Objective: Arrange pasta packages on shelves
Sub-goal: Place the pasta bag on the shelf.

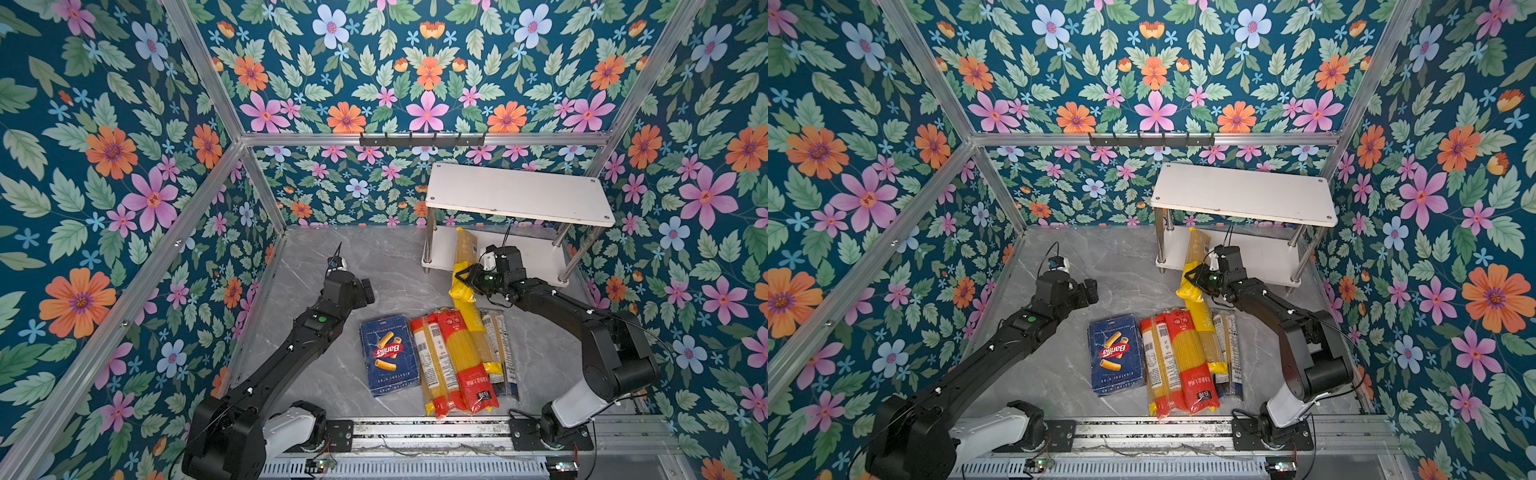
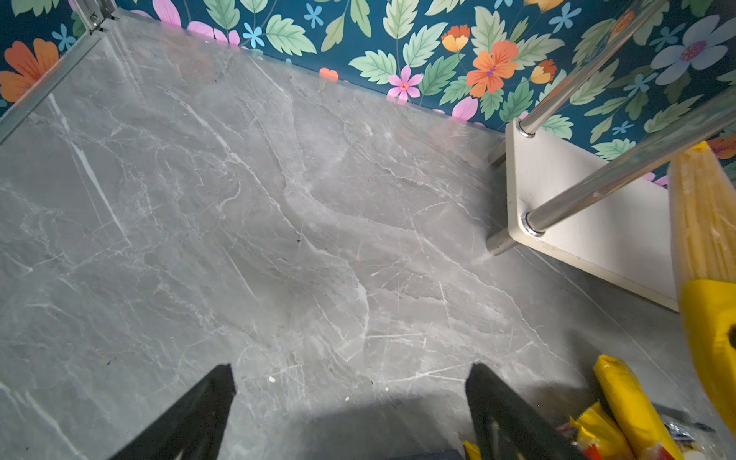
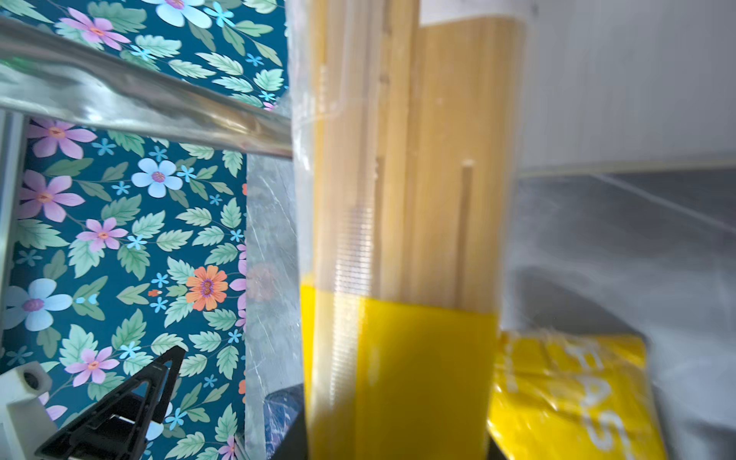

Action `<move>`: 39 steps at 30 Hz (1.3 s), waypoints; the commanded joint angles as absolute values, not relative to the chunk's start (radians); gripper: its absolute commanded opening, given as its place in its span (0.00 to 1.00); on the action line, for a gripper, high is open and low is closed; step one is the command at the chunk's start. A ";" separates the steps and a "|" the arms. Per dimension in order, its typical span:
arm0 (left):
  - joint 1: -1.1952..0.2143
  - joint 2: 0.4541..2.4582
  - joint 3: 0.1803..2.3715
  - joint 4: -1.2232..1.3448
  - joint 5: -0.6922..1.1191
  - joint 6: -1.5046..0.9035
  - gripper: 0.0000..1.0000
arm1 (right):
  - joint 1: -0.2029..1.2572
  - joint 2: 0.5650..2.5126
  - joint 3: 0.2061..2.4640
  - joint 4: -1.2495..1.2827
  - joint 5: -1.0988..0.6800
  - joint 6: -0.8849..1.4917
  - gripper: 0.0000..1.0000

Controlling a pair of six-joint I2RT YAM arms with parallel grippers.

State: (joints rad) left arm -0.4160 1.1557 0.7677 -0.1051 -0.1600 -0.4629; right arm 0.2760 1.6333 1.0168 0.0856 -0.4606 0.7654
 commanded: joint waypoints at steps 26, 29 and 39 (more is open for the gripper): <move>-0.415 1.181 0.834 -0.104 -0.187 -0.416 0.94 | 0.212 2.003 1.335 0.347 -0.617 0.848 0.38; -0.414 1.183 0.832 -0.101 -0.183 -0.412 0.94 | 0.212 2.027 1.368 0.338 -0.616 0.850 0.47; -0.414 1.174 0.822 -0.101 -0.178 -0.408 0.94 | 0.203 2.060 1.367 0.357 -0.647 0.880 0.72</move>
State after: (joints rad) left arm -0.4160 1.1801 0.8242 -0.1059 -0.1715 -0.4164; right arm 0.2073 2.0666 1.3788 0.3130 -0.6270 0.8654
